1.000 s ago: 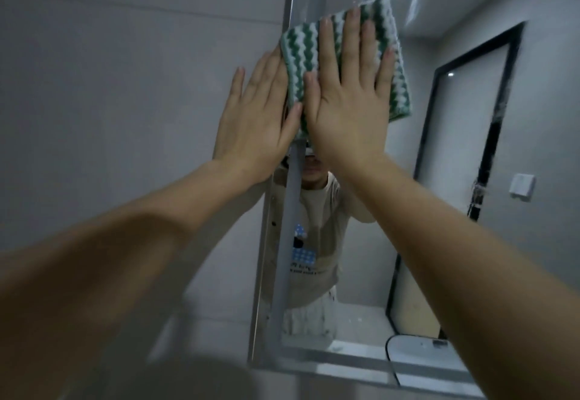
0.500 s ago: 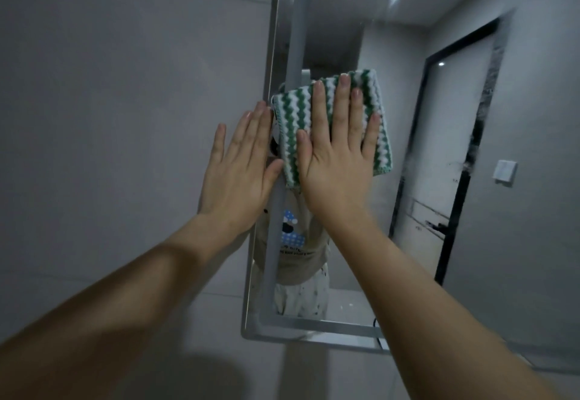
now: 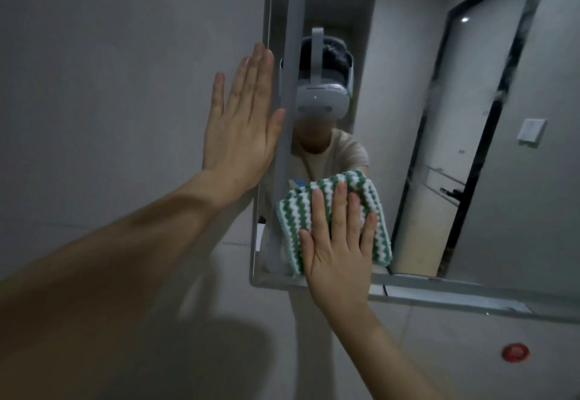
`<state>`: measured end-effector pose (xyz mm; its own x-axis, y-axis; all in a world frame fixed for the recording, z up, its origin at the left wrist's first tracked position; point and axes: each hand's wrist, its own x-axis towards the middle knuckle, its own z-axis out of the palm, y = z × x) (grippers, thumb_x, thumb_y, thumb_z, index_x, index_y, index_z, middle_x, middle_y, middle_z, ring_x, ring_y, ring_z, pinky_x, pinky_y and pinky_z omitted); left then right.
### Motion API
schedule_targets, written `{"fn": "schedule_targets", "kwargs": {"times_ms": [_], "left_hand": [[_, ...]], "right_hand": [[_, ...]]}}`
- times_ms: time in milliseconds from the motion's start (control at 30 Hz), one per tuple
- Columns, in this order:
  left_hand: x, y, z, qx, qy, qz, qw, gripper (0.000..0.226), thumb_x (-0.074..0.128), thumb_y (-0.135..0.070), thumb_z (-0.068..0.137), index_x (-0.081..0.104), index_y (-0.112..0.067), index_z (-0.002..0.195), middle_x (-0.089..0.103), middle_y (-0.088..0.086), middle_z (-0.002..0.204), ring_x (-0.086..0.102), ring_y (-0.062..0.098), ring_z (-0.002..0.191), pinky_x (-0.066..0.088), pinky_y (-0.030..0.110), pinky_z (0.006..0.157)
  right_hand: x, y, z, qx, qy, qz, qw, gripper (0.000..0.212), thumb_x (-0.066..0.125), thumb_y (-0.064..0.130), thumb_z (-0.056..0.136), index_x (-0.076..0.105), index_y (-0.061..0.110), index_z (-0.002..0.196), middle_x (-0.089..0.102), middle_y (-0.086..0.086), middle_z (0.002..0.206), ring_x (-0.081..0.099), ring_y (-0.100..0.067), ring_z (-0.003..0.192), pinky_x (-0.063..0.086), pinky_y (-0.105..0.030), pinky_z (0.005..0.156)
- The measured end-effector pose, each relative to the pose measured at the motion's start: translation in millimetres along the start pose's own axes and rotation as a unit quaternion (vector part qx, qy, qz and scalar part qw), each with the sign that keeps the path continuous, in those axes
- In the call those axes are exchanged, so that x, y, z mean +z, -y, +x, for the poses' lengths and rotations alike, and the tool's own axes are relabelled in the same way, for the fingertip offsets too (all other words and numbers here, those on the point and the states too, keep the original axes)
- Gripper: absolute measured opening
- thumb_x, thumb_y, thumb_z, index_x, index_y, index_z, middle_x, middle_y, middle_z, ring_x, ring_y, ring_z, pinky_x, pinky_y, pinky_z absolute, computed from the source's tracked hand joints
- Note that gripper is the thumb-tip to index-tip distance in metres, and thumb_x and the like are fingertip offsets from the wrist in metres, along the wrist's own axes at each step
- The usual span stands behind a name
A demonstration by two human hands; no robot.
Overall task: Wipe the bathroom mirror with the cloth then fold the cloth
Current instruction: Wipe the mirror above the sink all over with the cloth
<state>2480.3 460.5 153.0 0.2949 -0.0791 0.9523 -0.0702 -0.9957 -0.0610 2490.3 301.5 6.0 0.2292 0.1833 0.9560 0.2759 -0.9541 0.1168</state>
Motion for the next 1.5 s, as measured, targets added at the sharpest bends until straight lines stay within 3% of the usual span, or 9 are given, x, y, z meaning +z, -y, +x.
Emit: {"fn": "schedule_targets", "kwargs": {"times_ms": [367,533,733,833,967,1067,1200,1267,1500], "left_hand": [[23,-5,-77,0.001,0.021,-0.024,0.999,0.059,0.020,-0.031,0.099,0.001,-0.003,0.148,0.009,0.011,0.157,0.009,0.020,0.144,-0.006,0.033,0.115],[28,-7,-90,-0.006,0.027,-0.020,0.999,0.061,0.018,-0.032,0.098,-0.006,-0.006,0.147,0.005,0.010,0.158,0.007,0.019,0.144,-0.014,0.028,0.113],[19,-3,-73,0.026,0.007,0.036,0.999,0.063,0.021,-0.035,0.098,-0.001,-0.005,0.149,0.004,0.012,0.157,0.004,0.022,0.144,-0.012,0.033,0.114],[7,-7,-42,0.003,-0.020,0.054,0.998,0.063,0.023,-0.035,0.099,-0.001,-0.004,0.149,-0.001,0.014,0.157,0.000,0.024,0.145,-0.011,0.037,0.114],[-4,-11,3,0.013,-0.032,0.066,0.997,0.063,0.021,-0.037,0.098,0.006,-0.003,0.149,0.008,0.013,0.157,0.009,0.024,0.144,-0.012,0.035,0.113],[-10,-15,31,0.021,-0.040,0.071,0.996,0.061,0.022,-0.037,0.098,0.012,-0.003,0.148,0.013,0.011,0.156,0.014,0.024,0.143,-0.012,0.035,0.113],[-18,-20,66,0.037,-0.063,0.060,0.995,0.059,0.021,-0.035,0.098,0.020,-0.004,0.148,0.017,0.008,0.155,0.020,0.023,0.141,-0.007,0.037,0.114],[-22,-19,86,0.043,-0.075,0.049,0.995,0.058,0.023,-0.034,0.098,0.022,-0.003,0.147,0.020,0.009,0.154,0.021,0.024,0.140,-0.007,0.036,0.114],[-38,-14,148,0.044,-0.091,0.028,0.994,0.059,0.024,-0.033,0.095,0.031,0.002,0.143,0.032,0.015,0.150,0.029,0.026,0.137,-0.003,0.036,0.115]], "right_hand": [[11,9,-41,0.007,0.009,0.020,1.000,0.055,0.022,0.040,0.102,0.002,0.023,0.151,-0.013,-0.004,0.157,-0.007,-0.020,0.146,-0.001,-0.045,0.118],[14,8,-54,-0.007,0.017,0.022,1.000,0.055,0.025,0.039,0.101,0.006,0.023,0.150,-0.011,-0.003,0.158,-0.005,-0.020,0.146,0.000,-0.045,0.118],[7,3,-45,-0.002,0.030,0.020,0.999,0.052,0.028,0.040,0.101,0.018,0.025,0.149,0.000,-0.002,0.158,0.004,-0.018,0.146,0.004,-0.043,0.119],[-3,-10,-7,0.051,0.011,0.000,0.999,0.051,0.023,0.041,0.101,0.017,0.024,0.149,0.008,-0.005,0.159,0.000,-0.017,0.146,0.006,-0.043,0.118],[-20,-29,73,0.120,-0.026,0.020,0.992,0.054,0.022,0.041,0.100,0.016,0.020,0.149,0.015,-0.006,0.157,0.002,-0.018,0.145,-0.002,-0.041,0.118],[-37,-41,129,0.133,-0.045,0.035,0.990,0.056,0.022,0.041,0.098,0.014,0.018,0.149,0.007,-0.004,0.155,0.006,-0.020,0.144,-0.006,-0.040,0.116],[-61,-64,193,0.135,-0.004,0.056,0.989,0.057,0.002,0.046,0.094,-0.013,0.027,0.145,-0.020,0.000,0.154,-0.020,-0.011,0.140,-0.020,-0.036,0.113],[-72,-77,221,0.131,-0.003,0.051,0.990,0.056,-0.003,0.048,0.093,-0.019,0.029,0.143,-0.021,0.001,0.155,-0.024,-0.011,0.139,-0.021,-0.036,0.112],[-112,-107,306,0.118,0.072,0.052,0.989,0.057,0.009,0.044,0.101,-0.024,0.027,0.144,-0.032,0.001,0.152,-0.030,-0.015,0.139,-0.021,-0.039,0.113]]}}
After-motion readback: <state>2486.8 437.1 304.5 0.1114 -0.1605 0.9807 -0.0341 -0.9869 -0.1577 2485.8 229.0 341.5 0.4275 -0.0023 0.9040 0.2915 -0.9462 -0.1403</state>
